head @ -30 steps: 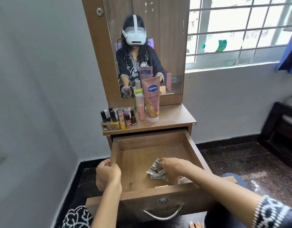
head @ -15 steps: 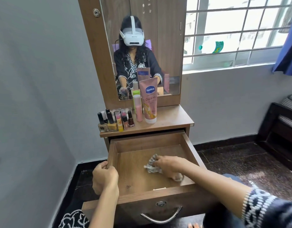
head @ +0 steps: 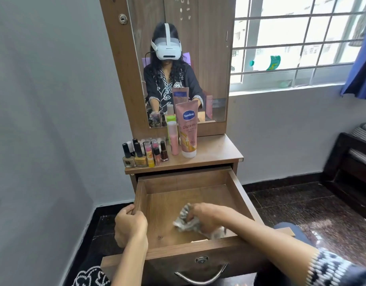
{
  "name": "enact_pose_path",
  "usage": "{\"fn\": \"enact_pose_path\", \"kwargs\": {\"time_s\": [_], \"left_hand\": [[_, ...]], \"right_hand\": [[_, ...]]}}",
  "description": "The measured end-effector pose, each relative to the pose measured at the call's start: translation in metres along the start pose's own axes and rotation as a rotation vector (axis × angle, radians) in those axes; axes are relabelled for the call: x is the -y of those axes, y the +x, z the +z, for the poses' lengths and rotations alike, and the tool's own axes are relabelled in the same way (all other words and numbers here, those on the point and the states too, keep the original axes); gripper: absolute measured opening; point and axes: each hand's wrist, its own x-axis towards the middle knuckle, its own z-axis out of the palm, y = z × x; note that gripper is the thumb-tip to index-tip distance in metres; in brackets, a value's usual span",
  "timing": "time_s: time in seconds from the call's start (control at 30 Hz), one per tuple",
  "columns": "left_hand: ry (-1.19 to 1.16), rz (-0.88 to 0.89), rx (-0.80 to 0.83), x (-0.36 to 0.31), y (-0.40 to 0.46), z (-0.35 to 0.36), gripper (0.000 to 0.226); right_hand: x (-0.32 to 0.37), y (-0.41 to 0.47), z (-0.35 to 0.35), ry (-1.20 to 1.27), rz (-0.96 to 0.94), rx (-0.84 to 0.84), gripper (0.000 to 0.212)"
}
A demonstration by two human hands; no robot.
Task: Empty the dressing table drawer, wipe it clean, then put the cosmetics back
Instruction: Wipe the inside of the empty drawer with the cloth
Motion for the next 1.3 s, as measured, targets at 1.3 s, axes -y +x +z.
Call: {"fn": "enact_pose_path", "kwargs": {"time_s": [1.3], "left_hand": [[-0.01,0.004,0.018,-0.004,-0.007,-0.005,0.028]], "right_hand": [[-0.019,-0.024,-0.021,-0.199,0.009,0.09,0.021]]}}
